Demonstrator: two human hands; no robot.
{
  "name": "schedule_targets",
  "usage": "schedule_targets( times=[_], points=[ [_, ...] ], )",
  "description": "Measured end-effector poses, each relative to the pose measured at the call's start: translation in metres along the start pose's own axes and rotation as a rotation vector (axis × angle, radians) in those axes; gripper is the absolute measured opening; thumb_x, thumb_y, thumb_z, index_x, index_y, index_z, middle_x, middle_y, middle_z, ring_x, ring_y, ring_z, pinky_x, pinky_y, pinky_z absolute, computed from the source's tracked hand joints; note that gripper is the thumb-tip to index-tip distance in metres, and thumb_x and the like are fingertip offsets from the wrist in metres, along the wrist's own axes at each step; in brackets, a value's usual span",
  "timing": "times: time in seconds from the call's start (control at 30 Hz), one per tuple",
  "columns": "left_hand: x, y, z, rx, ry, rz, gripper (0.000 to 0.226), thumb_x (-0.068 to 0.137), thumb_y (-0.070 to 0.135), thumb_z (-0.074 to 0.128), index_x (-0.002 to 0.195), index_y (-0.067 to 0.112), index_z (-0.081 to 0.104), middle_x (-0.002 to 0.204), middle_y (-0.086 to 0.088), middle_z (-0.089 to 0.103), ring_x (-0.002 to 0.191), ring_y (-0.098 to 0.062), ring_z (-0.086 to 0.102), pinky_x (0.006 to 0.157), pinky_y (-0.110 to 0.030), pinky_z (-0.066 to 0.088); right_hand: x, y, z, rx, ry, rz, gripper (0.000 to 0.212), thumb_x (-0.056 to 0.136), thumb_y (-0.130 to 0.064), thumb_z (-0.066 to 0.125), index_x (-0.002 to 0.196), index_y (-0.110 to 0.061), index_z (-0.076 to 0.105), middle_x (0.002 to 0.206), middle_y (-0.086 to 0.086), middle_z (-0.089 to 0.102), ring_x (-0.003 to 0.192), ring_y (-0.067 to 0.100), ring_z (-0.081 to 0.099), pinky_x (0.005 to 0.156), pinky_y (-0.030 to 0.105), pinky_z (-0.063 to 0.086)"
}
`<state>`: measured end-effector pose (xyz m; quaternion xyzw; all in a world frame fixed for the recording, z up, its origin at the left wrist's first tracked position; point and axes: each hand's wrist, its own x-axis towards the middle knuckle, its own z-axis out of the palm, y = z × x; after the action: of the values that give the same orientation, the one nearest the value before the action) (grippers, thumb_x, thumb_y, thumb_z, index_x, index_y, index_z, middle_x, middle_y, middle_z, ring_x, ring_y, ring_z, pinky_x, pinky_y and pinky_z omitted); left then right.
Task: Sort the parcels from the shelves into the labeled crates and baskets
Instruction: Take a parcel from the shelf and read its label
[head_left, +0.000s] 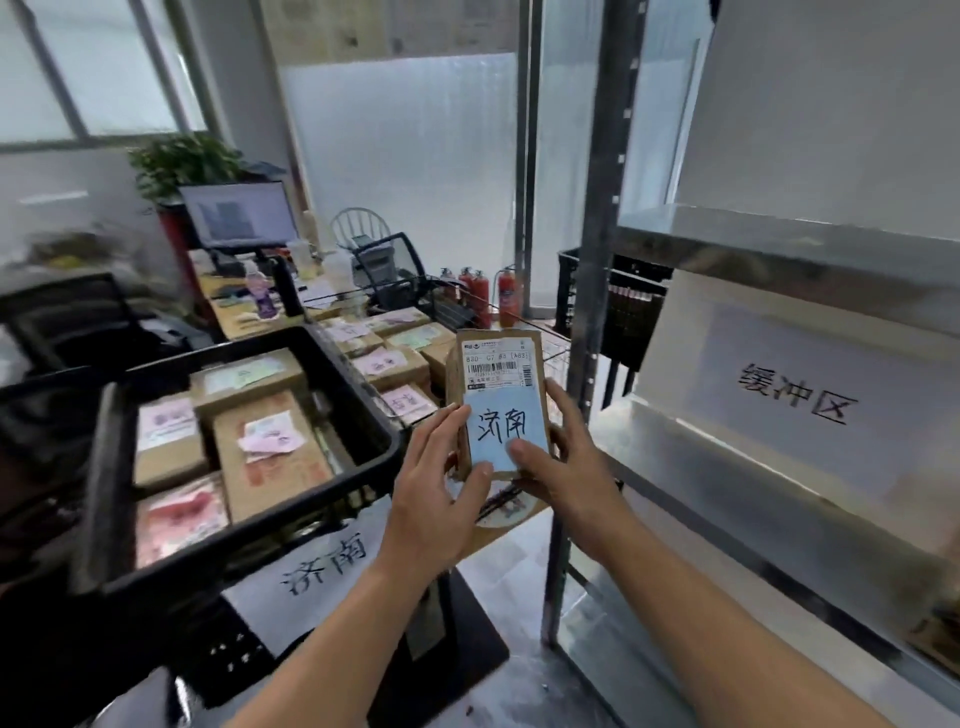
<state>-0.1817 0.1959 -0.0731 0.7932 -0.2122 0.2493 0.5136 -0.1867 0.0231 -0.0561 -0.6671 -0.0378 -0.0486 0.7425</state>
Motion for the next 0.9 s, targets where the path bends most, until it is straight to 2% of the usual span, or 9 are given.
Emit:
schedule_targets(
  times=[0.07,0.17,0.27,0.33,0.53,0.63,0.73,0.83,0.9],
  points=[
    [0.005,-0.008,-0.026,0.013,0.030,-0.001,0.053,0.093,0.025,0.063,0.143,0.022,0.045,0.143,0.009,0.040,0.136,-0.005,0.040,0.095,-0.030,0.054,0.010,0.001,0.026,0.017,-0.047,-0.011,0.075,0.090,-0.022,0.076,0.142,-0.059,0.037,0.134,0.001,0.062,0.112,0.019,0.070,0.089,0.041,0.061],
    [0.012,-0.023,-0.064,0.047,0.064,-0.007,0.055,0.093,0.019,0.066,0.143,0.023,0.045,0.143,0.010,0.041,0.134,0.002,0.039,0.096,-0.025,0.053,0.025,0.001,0.066,0.007,-0.118,-0.038,0.069,0.091,-0.023,0.075,0.129,-0.068,0.039,0.127,-0.006,0.065,0.111,0.016,0.071,0.086,0.036,0.061],
    [0.017,-0.037,-0.092,0.082,0.069,-0.016,0.056,0.092,0.021,0.066,0.144,0.023,0.045,0.145,0.011,0.041,0.135,-0.001,0.039,0.098,-0.029,0.052,0.039,0.002,0.095,-0.030,-0.130,-0.068,0.068,0.087,-0.036,0.079,0.129,-0.072,0.040,0.126,-0.008,0.067,0.123,0.021,0.063,0.092,0.044,0.060],
    [0.021,-0.048,-0.111,0.092,0.070,-0.027,0.057,0.092,0.024,0.065,0.144,0.025,0.044,0.146,0.012,0.041,0.136,0.000,0.039,0.099,-0.023,0.049,0.047,0.006,0.116,-0.037,-0.140,-0.075,0.072,0.083,-0.042,0.079,0.136,-0.069,0.038,0.131,-0.006,0.065,0.128,0.022,0.059,0.095,0.047,0.058],
    [0.028,-0.067,-0.148,0.045,0.053,-0.109,0.058,0.091,0.012,0.067,0.139,0.035,0.043,0.136,0.021,0.044,0.125,0.015,0.041,0.081,-0.002,0.045,0.056,0.015,0.160,-0.011,-0.128,-0.061,0.075,0.095,-0.023,0.072,0.151,-0.049,0.031,0.130,-0.003,0.063,0.111,0.014,0.070,0.091,0.043,0.061],
    [0.031,-0.074,-0.156,0.039,0.042,-0.090,0.058,0.091,0.011,0.067,0.139,0.032,0.045,0.138,0.014,0.046,0.124,0.018,0.040,0.081,-0.003,0.046,0.058,0.019,0.170,0.003,-0.098,-0.046,0.076,0.095,-0.023,0.072,0.153,-0.047,0.030,0.127,-0.005,0.065,0.109,0.012,0.071,0.092,0.045,0.060],
    [0.038,-0.080,-0.158,0.065,0.032,-0.071,0.058,0.091,0.014,0.067,0.140,0.035,0.045,0.141,0.010,0.048,0.126,0.014,0.041,0.090,-0.011,0.048,0.061,0.020,0.170,0.043,-0.080,-0.043,0.070,0.096,-0.019,0.070,0.150,-0.047,0.034,0.127,-0.002,0.066,0.110,0.014,0.070,0.087,0.038,0.061],
    [0.047,-0.085,-0.157,0.074,0.032,-0.059,0.060,0.092,0.017,0.066,0.141,0.042,0.042,0.139,0.018,0.047,0.131,0.004,0.043,0.100,-0.028,0.049,0.071,0.021,0.165,0.048,-0.050,-0.048,0.068,0.096,-0.019,0.070,0.148,-0.047,0.036,0.132,0.002,0.062,0.117,0.020,0.067,0.081,0.031,0.060],
    [0.052,-0.087,-0.155,0.070,0.051,-0.071,0.059,0.093,0.019,0.066,0.140,0.044,0.041,0.135,0.029,0.044,0.130,0.003,0.044,0.101,-0.030,0.048,0.080,0.022,0.161,0.025,-0.030,-0.045,0.065,0.096,-0.021,0.071,0.143,-0.053,0.039,0.134,0.002,0.061,0.124,0.023,0.062,0.083,0.032,0.061]
  ],
)
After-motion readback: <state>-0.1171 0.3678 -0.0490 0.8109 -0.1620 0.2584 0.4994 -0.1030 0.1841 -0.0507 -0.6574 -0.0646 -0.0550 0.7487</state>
